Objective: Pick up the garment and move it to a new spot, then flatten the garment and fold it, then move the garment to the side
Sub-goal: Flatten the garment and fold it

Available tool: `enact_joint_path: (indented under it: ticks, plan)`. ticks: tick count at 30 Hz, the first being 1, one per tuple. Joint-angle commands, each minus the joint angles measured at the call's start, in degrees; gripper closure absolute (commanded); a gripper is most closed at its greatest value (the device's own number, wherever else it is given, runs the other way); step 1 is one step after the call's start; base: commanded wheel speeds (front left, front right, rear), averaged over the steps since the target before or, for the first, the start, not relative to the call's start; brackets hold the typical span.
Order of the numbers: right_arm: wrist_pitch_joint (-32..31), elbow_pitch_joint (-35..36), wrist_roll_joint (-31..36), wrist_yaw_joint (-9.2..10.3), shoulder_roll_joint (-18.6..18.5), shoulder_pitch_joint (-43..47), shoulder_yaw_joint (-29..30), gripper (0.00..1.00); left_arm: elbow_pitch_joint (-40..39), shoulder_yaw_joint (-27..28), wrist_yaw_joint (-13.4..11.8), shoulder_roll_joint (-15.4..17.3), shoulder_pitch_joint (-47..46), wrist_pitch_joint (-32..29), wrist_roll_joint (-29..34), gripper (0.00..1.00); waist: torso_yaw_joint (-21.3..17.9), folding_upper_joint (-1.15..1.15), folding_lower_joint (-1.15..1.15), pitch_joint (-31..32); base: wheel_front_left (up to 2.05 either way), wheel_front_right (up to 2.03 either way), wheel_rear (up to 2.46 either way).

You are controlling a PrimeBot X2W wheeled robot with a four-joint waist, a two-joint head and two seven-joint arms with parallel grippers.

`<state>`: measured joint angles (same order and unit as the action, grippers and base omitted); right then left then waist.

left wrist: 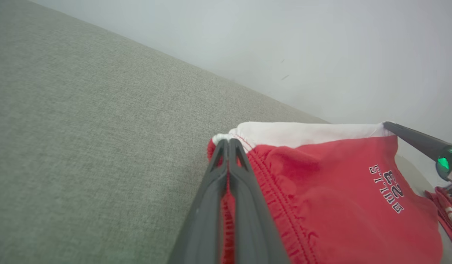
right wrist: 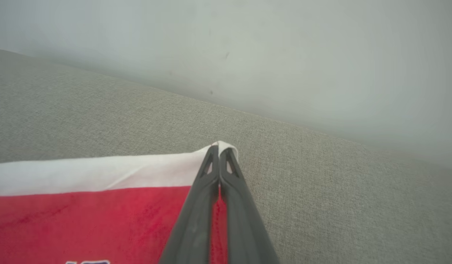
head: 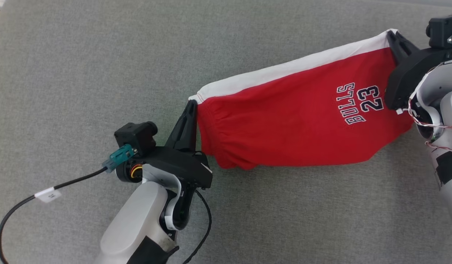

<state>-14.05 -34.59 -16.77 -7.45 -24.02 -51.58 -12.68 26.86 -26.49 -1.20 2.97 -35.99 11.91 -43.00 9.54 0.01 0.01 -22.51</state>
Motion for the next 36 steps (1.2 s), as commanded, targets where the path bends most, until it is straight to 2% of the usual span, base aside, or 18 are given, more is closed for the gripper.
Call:
enact_joint_path:
  ticks: [1,3,4,5,8,10,14,17,20,26,36]
  plan:
    - [0.6,-1.3,1.0,-0.03,0.3,-1.1,0.9,1.00,0.6,-0.7,-0.2,-0.1,-1.3,0.2,-0.7,1.00,1.0,-0.01,-0.01,-1.2,0.00,0.00,0.00]
    - [1.0,-2.9,1.5,-0.03,0.8,-1.7,1.8,1.00,1.1,-1.7,-0.2,-0.1,-2.1,0.4,-1.2,1.00,1.2,-0.01,-0.01,-1.5,0.00,0.00,0.00]
    - [1.0,-3.5,1.8,-0.03,1.1,-1.8,1.9,0.97,1.3,-2.2,-0.2,-0.1,-2.3,0.5,-1.5,0.60,1.3,-0.01,-0.01,-1.5,0.00,0.00,0.00]
    - [2.0,-4.4,2.0,-0.03,1.6,-2.5,2.9,0.00,1.4,-2.8,-0.5,-0.1,-3.1,1.2,-1.5,0.00,1.4,-0.01,-0.01,-1.6,0.00,0.00,0.00]
    - [2.1,-5.3,1.6,-0.03,2.3,-2.9,4.1,0.00,1.7,-3.3,-0.6,-0.1,-3.4,2.0,-0.7,0.00,1.6,-0.01,-0.01,-1.0,0.00,0.00,0.00]
    - [0.0,-5.9,0.7,-0.03,2.4,-2.8,3.8,0.00,1.5,-2.7,-0.6,0.3,-2.5,2.6,-0.2,0.00,1.5,-0.01,-0.01,0.0,0.00,0.00,0.00]
    - [-7.9,-6.2,-2.1,-0.03,2.1,-1.9,4.8,0.00,-1.3,-2.2,-0.7,3.7,1.4,3.2,4.4,0.00,0.8,-0.01,-0.01,2.9,0.00,0.00,0.00]
    - [-13.6,-6.4,-2.9,-0.03,1.7,0.0,6.7,0.00,-7.2,-1.2,-0.8,6.6,6.0,3.3,10.1,0.00,0.4,-0.01,-0.01,5.2,0.00,0.00,0.00]
    - [-18.3,-7.6,-2.1,-0.03,3.2,2.9,9.3,0.00,-12.2,0.0,-1.4,9.6,13.2,3.2,15.2,0.00,0.1,-0.01,-0.01,8.1,0.00,0.00,0.00]
    - [-22.3,-8.4,2.5,-0.07,5.0,7.7,16.7,0.00,-18.6,1.2,-2.0,13.2,24.8,3.3,19.5,0.00,1.3,-0.01,-0.01,11.1,0.00,0.00,0.00]
    - [-26.2,-6.4,13.9,-0.07,7.8,7.5,29.0,0.00,-23.1,1.8,-3.3,15.6,30.3,2.6,19.0,0.00,4.9,-0.01,-0.01,10.1,0.00,0.00,0.00]
